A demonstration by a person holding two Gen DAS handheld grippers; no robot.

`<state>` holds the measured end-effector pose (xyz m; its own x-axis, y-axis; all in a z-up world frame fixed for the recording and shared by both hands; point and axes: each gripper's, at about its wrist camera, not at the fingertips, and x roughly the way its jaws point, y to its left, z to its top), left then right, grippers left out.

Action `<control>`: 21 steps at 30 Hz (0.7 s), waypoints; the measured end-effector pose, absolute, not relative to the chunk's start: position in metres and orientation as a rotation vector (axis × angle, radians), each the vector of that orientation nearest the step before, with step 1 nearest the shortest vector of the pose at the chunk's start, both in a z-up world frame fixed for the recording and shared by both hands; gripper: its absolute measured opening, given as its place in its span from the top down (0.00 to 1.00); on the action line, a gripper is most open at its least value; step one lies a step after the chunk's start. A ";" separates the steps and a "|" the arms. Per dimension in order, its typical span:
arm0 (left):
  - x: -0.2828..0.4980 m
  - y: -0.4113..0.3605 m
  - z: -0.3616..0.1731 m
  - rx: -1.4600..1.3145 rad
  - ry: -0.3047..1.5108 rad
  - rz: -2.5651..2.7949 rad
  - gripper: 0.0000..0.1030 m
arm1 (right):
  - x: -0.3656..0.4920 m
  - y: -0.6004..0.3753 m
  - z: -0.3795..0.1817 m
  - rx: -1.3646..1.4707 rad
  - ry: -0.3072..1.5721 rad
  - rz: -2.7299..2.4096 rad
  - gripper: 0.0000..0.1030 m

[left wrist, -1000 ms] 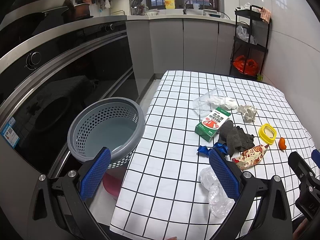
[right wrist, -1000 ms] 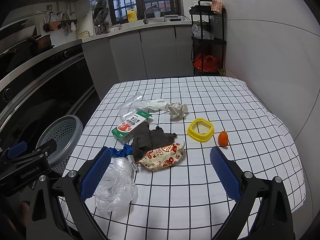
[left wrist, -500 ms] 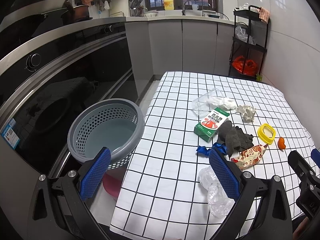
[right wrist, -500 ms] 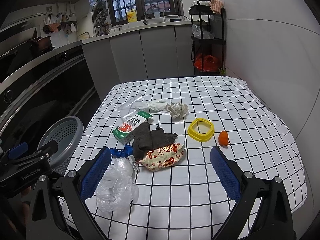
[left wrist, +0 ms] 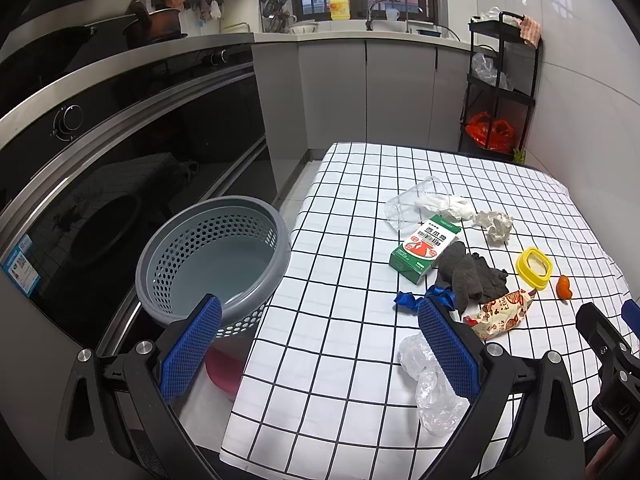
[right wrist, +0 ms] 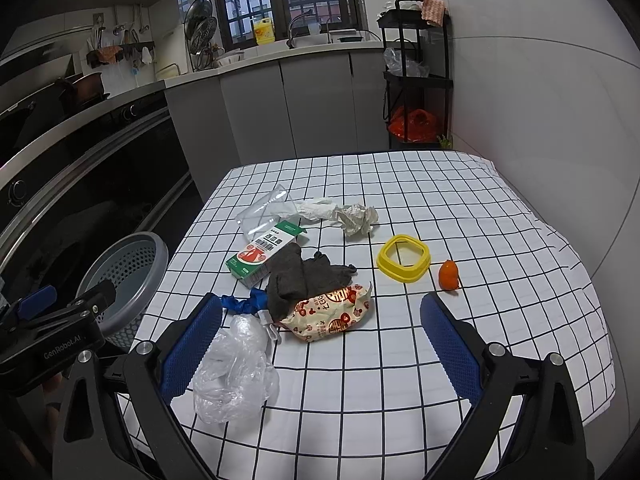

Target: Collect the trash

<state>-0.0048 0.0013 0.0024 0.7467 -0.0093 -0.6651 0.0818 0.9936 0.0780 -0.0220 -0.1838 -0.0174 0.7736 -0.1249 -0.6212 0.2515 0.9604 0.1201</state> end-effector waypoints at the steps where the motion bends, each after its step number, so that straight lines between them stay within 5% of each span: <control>1: -0.005 0.001 0.002 0.104 0.726 -0.050 0.06 | -0.022 -0.184 -0.017 0.202 0.656 -0.205 0.08; 21: -0.005 0.003 0.002 0.106 0.728 -0.053 0.06 | -0.022 -0.181 -0.021 0.207 0.661 -0.204 0.08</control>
